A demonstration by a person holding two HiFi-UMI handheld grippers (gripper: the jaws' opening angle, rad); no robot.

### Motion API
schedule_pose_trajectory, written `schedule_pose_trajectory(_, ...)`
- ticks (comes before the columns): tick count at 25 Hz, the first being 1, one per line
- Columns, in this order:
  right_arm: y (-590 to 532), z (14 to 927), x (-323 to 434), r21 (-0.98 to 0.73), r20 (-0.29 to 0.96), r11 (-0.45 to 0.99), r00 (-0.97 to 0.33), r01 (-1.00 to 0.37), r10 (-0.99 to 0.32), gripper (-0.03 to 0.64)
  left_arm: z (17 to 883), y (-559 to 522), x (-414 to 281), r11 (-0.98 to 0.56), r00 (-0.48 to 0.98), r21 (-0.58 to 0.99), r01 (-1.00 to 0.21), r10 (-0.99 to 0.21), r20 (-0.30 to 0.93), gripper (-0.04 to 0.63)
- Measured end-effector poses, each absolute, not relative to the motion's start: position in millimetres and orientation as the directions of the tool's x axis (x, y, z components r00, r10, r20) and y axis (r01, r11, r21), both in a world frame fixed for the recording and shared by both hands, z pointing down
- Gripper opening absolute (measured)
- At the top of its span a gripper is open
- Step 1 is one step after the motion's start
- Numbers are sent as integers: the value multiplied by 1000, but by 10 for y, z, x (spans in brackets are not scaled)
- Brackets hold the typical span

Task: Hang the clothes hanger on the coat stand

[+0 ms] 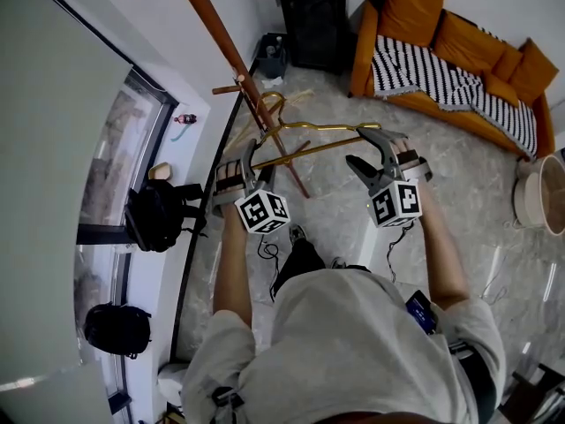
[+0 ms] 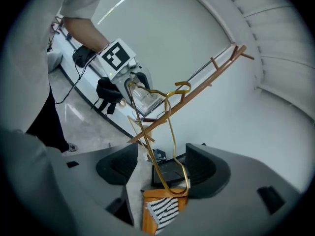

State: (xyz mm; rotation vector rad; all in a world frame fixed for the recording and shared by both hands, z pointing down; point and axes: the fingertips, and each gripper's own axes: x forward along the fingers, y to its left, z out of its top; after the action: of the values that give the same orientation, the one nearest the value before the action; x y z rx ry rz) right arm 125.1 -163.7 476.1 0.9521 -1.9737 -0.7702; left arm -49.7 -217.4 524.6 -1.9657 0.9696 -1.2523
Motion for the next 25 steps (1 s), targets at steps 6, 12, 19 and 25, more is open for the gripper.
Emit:
schedule_pose_trajectory(6, -2087, 4904, 1136, 869, 355, 449, -369, -209, -859, 276, 5123, -2106, -386, -482, 234, -860, -169, -867, 440, 334)
schedule_pose_trajectory(12, -2343, 5097, 804, 868, 406, 480, -373, -128, -834, 301, 5070, -2154, -570, -459, 225, -871, -176, -880, 418, 334)
schedule_pose_trajectory(19, -2676, 5234, 752, 887, 415, 455, -301, -76, -859, 324, 5042, -2307, -831, -441, 231, -879, -179, -888, 398, 335)
schedule_pose_trajectory(25, -3026, 5393, 600, 894, 419, 447, -280, -41, -864, 337, 4984, -2470, -971, -435, 260, -879, -196, -887, 382, 334)
